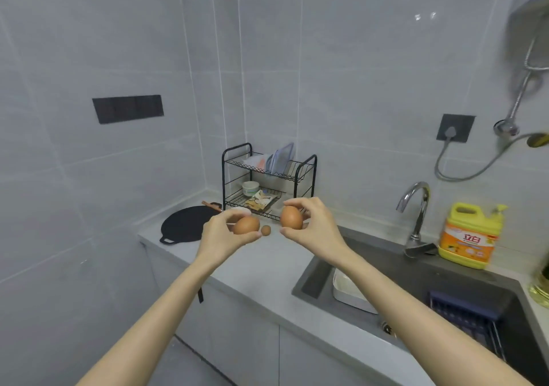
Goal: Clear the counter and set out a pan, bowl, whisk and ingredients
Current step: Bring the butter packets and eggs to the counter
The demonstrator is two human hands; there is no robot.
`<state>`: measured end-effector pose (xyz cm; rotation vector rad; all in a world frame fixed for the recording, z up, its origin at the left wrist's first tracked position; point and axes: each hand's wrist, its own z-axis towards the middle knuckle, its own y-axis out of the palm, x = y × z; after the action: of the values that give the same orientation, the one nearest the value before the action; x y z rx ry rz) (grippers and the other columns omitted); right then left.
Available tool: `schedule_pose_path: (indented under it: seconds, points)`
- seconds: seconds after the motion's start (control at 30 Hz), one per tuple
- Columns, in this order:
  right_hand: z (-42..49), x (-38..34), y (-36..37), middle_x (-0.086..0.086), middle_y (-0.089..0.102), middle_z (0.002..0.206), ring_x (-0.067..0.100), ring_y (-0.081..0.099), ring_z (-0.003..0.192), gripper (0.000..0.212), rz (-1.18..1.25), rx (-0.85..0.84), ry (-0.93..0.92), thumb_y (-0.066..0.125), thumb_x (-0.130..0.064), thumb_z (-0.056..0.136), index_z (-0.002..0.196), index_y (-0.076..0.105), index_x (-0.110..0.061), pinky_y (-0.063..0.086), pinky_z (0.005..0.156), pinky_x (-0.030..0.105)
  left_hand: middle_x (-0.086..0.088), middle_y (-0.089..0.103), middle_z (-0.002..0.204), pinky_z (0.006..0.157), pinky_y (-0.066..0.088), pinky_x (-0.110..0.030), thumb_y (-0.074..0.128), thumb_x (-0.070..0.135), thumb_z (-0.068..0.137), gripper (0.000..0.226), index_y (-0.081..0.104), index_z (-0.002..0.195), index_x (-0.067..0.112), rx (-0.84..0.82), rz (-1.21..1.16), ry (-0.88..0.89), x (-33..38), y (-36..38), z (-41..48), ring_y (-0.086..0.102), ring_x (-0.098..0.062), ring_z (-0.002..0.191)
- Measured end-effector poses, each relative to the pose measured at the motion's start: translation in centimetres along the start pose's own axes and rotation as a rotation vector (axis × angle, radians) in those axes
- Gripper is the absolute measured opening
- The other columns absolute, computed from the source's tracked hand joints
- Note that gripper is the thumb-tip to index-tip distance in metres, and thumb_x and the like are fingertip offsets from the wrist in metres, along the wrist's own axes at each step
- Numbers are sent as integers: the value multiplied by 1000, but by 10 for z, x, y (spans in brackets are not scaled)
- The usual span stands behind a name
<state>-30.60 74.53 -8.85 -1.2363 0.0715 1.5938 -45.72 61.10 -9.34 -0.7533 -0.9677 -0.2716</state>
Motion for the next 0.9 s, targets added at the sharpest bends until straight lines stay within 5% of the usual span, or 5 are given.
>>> schedule_pose_path:
  seconds: [0.23,0.53,0.9]
  points:
    - [89,84,58,-1,51,114,6,50,98,49,80,-36,169,80,-16,69,114,62,-25,38,68,0,8,66,96,67,39,-7,87,24,63,44,68,104,23,-58,72,-146,-91,33,83,58,-3,85]
    - [158,178,168,-2,55,113,10,54,100,52,84,-109,365,80,-13,66,113,59,-20,44,79,20,9,66,96,67,37,2,87,21,63,46,68,105,18,-182,83,-253,-225,56,182,57,2,85]
    - [218,264,300,-1,55,108,12,53,88,50,79,-137,713,78,-10,70,113,53,-13,41,71,13,2,62,101,57,48,-10,84,14,67,43,61,102,22,-382,-25,-398,-372,88,291,57,-5,88]
